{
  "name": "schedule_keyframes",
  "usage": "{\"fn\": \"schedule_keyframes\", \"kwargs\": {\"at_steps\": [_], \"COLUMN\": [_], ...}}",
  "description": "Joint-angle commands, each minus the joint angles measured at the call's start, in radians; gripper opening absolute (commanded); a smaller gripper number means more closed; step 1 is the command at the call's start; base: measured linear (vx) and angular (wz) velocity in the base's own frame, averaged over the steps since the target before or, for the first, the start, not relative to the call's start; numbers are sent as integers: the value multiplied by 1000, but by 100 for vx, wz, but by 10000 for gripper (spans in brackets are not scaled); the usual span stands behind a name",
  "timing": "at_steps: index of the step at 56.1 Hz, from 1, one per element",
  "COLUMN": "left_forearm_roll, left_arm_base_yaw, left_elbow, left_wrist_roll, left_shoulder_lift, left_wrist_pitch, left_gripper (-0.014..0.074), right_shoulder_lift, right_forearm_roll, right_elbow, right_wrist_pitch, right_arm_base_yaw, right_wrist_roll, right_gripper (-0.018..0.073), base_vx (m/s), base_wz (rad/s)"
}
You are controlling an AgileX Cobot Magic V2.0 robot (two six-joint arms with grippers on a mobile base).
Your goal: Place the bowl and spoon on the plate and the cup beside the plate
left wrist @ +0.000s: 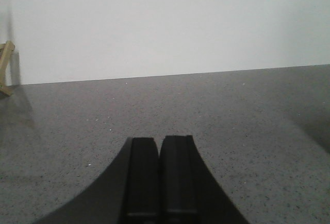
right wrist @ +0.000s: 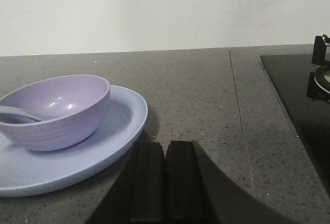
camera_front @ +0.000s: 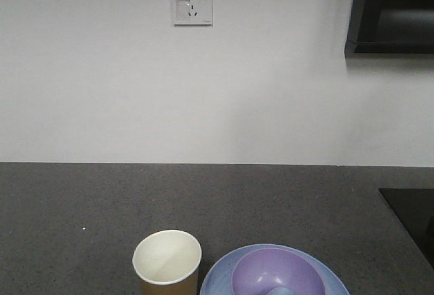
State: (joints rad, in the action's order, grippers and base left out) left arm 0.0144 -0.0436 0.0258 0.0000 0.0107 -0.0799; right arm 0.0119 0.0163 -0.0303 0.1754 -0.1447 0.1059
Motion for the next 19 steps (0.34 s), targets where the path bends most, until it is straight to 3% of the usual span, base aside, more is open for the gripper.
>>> {"fn": "schedule_keyframes", "kwargs": {"at_steps": [1,19], "left_forearm_roll": [-7,-7], "left_arm_base_yaw": [-1,-1], "left_elbow": [-24,-24], "left_wrist_roll": [0,0], "left_shoulder_lift": [15,15], "left_wrist_pitch": [80,80], "left_gripper": [-3,-3], "right_shoulder_lift": [6,6], "right_forearm_roll": [12,11], "right_elbow": [-4,-4], "right_wrist_pitch": [-76,-76], "right_arm_base_yaw": [1,1], "right_wrist_roll": [0,0], "right_gripper": [-6,-6], "base_vx": [0,0], "base_wz": [0,0]}}
